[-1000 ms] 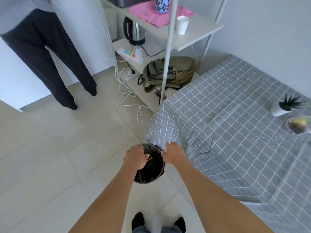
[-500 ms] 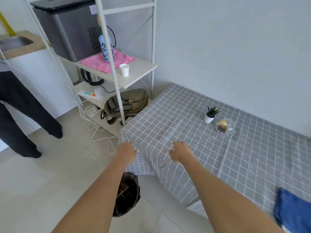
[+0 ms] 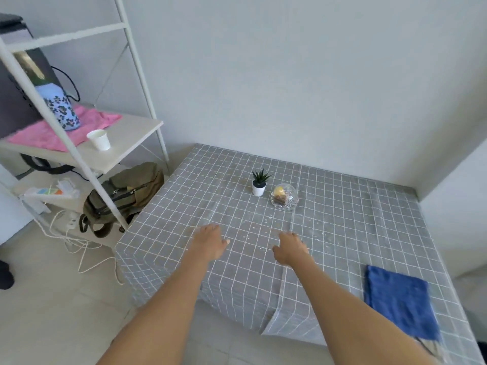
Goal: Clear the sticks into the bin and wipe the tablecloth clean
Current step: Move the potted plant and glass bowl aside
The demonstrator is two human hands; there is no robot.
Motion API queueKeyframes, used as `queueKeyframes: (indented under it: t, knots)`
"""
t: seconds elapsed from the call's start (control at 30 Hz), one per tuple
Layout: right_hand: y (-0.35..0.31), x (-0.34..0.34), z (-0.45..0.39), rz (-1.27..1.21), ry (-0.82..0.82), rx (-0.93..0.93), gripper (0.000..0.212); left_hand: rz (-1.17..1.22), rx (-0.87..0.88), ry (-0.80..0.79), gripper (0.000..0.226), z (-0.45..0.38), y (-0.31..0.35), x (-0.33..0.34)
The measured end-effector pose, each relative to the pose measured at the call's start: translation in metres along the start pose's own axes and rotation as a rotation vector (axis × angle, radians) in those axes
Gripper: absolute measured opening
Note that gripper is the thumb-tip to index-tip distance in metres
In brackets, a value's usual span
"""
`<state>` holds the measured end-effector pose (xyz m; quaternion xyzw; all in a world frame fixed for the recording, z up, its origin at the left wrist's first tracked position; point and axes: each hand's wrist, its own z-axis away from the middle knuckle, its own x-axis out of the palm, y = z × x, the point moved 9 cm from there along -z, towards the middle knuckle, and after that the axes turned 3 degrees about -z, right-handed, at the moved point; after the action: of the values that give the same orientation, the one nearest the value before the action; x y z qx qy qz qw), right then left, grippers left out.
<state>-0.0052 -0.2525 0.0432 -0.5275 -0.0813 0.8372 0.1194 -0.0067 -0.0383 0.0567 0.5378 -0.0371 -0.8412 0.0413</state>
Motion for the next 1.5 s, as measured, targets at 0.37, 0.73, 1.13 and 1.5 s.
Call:
queueKeyframes:
  t: [0.37, 0.73, 1.13, 1.5]
  knots:
    - [0.056, -0.011, -0.046, -0.080, 0.034, 0.198, 0.056, -0.056, 0.129, -0.072, 0.066, -0.087, 0.045, 0.000]
    - [0.047, -0.042, -0.120, -0.183, 0.161, 0.251, 0.071, -0.124, 0.199, -0.085, 0.067, -0.181, 0.042, -0.024]
    - [0.061, -0.046, -0.175, -0.226, 0.216, 0.224, 0.101, 0.092, 0.205, -0.068, 0.084, -0.230, 0.055, -0.018]
    - [0.072, -0.033, -0.223, -0.427, 0.280, 0.146, 0.118, 0.334, 0.170, 0.111, 0.088, -0.267, 0.071, -0.016]
